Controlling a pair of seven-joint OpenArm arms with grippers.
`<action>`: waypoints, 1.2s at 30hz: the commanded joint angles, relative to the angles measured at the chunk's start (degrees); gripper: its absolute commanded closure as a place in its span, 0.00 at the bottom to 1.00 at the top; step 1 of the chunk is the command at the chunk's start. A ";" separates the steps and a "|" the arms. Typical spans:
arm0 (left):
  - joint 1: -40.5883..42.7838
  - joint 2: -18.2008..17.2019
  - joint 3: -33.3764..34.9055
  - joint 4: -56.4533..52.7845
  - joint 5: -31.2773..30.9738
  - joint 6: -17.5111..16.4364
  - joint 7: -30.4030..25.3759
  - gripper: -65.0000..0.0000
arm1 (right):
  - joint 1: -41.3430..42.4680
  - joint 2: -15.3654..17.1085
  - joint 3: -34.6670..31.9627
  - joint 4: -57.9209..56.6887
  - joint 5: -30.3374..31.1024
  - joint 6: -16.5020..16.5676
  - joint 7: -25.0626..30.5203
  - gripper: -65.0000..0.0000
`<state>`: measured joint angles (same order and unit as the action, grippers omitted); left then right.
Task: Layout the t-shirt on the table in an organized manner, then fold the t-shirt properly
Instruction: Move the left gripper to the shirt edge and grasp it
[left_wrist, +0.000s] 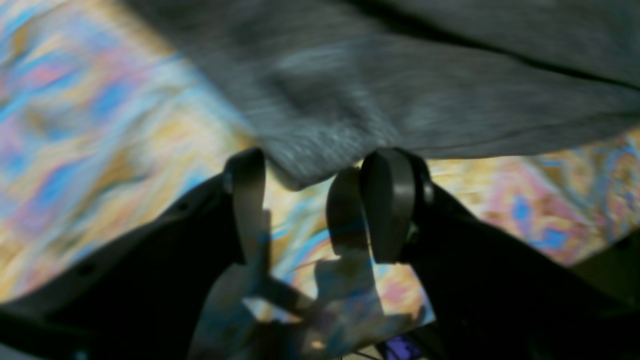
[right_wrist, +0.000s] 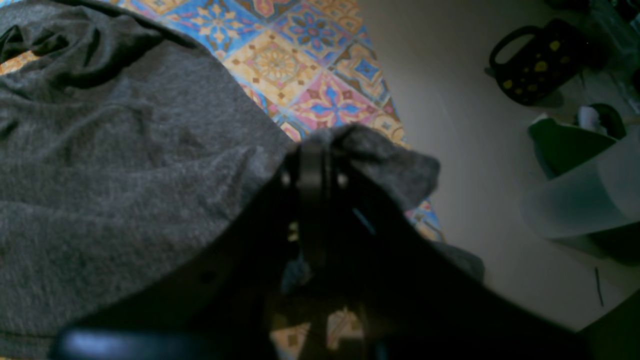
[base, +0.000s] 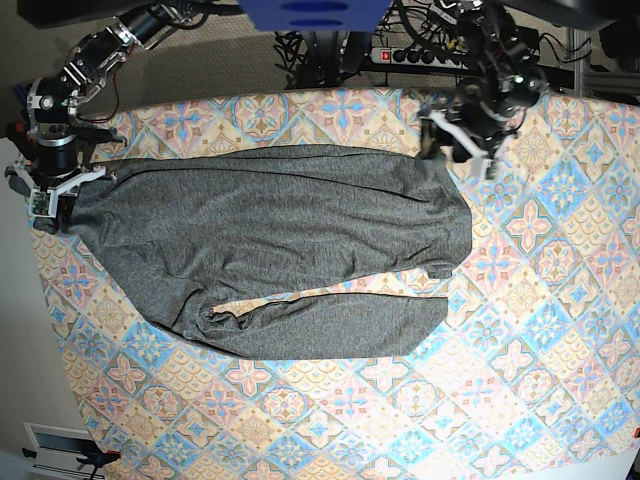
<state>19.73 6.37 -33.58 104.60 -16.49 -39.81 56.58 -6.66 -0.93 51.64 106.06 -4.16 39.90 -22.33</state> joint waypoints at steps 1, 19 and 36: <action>-0.08 -0.17 -0.22 0.94 -1.05 -0.19 -0.97 0.51 | 0.55 0.80 0.10 0.97 0.87 -0.30 1.62 1.00; -7.37 -1.93 0.31 -11.98 -0.87 -0.19 -0.97 0.52 | 0.28 0.80 0.10 0.97 0.87 -0.30 1.62 1.00; -1.92 -4.31 9.98 6.13 -1.05 -0.19 0.70 0.95 | -0.25 0.80 0.10 0.97 0.87 -0.30 1.62 1.00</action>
<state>18.55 2.33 -23.55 110.06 -16.45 -39.92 58.50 -7.29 -0.97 51.48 106.06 -4.27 39.92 -22.31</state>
